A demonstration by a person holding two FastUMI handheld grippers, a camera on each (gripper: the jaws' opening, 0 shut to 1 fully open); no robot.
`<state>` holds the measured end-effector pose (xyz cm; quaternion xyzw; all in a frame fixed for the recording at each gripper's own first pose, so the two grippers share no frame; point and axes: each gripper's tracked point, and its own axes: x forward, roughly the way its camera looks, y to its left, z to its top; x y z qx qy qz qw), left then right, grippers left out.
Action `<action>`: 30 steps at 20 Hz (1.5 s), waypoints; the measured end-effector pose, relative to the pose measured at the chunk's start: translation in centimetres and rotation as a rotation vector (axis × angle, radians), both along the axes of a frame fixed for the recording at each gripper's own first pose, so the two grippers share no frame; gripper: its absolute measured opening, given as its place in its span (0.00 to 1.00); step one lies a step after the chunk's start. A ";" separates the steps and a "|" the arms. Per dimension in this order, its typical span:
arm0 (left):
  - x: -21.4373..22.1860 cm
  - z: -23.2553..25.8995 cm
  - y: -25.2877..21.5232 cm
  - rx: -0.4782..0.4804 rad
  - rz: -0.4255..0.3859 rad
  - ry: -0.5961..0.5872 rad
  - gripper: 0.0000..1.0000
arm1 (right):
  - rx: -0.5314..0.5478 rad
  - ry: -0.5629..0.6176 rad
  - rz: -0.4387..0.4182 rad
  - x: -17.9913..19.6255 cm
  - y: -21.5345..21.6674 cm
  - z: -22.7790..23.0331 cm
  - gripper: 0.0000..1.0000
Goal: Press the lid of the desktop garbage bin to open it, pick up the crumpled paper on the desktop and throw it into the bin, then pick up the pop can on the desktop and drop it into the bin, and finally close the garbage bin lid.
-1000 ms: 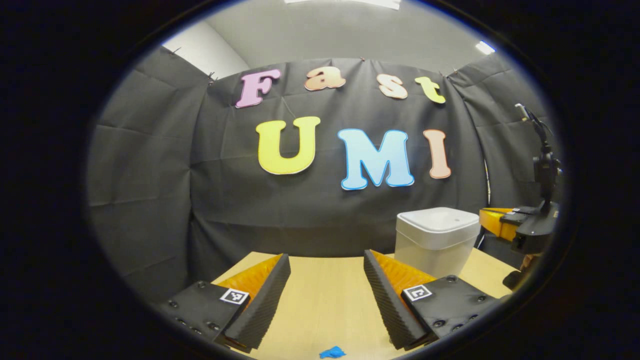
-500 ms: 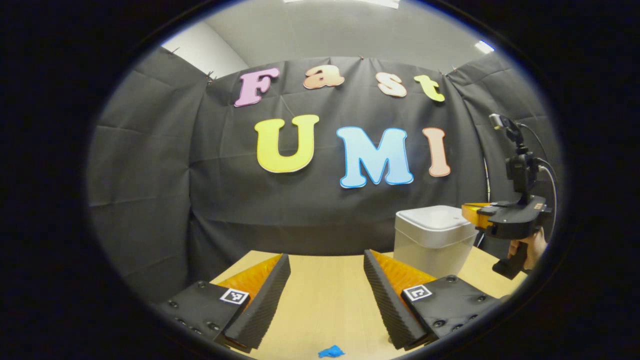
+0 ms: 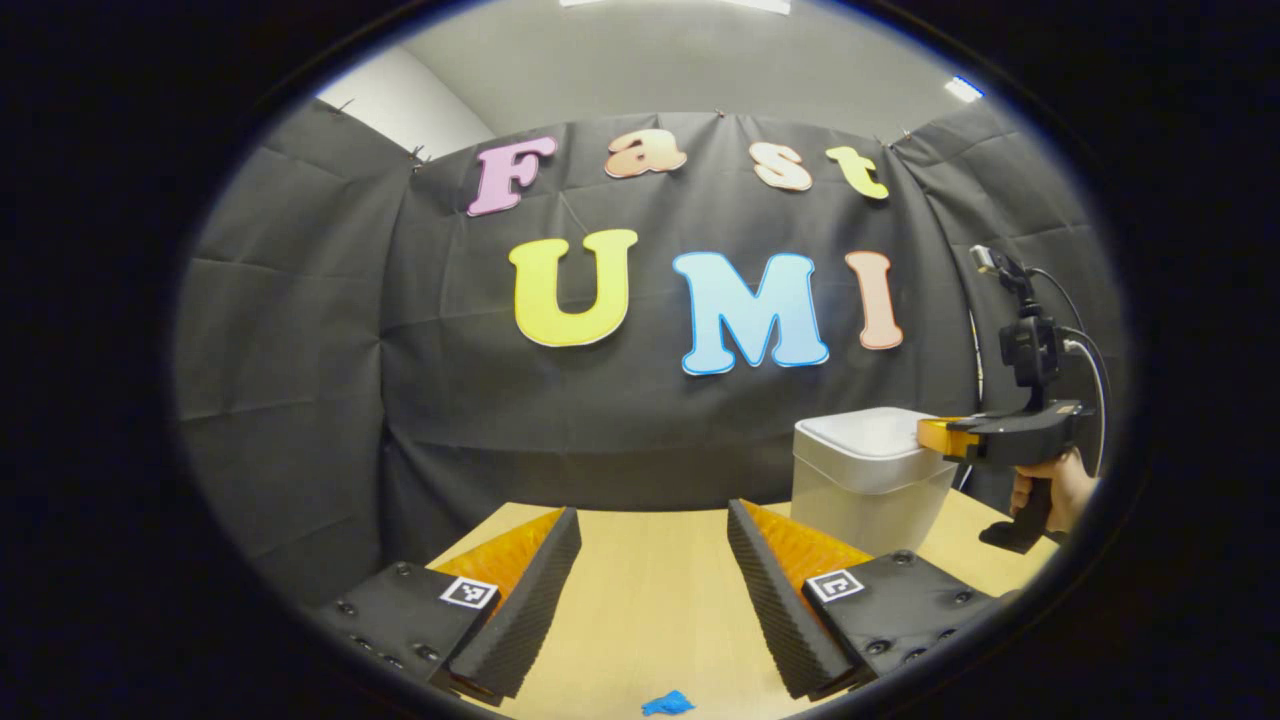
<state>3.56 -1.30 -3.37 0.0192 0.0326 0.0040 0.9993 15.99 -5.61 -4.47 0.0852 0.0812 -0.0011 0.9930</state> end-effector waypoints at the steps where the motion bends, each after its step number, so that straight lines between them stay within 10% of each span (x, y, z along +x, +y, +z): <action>1: 0.1 0.0 -0.2 -0.001 -0.003 -0.001 1.00 | 0.027 0.001 0.003 -0.1 0.1 -0.1 0.01; 6: -0.1 0.3 -1.1 -0.007 -0.020 -0.010 0.88 | -0.033 -0.048 -0.001 0.0 0.1 1.6 0.01; 8: -0.4 0.2 -1.1 -0.007 -0.016 -0.011 1.00 | -0.072 -0.090 -0.009 0.1 -0.1 3.1 0.00; 30: -2.9 -7.6 2.2 -0.045 0.018 0.116 1.00 | -0.131 -0.236 -0.014 -7.2 1.1 8.5 0.00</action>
